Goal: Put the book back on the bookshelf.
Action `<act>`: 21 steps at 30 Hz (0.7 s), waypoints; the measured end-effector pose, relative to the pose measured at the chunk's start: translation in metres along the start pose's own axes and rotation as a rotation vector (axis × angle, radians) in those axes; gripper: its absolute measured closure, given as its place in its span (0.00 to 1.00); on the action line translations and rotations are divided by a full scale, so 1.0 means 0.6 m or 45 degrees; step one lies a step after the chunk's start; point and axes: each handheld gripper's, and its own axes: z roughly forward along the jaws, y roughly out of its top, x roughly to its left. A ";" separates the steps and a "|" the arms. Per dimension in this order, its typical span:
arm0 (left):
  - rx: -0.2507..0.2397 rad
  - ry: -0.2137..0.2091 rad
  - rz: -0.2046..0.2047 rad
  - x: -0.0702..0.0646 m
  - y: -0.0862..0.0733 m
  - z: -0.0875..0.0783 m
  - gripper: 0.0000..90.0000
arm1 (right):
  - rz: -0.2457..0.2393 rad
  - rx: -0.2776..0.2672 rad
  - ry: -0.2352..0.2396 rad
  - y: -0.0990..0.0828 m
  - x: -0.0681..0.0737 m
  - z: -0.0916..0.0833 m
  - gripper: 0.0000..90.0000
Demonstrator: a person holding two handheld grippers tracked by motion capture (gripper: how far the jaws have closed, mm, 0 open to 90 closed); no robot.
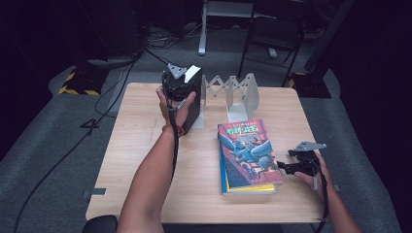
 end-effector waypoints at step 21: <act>-0.073 -0.033 -0.002 0.008 -0.048 0.016 0.57 | -0.025 0.002 -0.002 0.003 0.005 0.000 0.26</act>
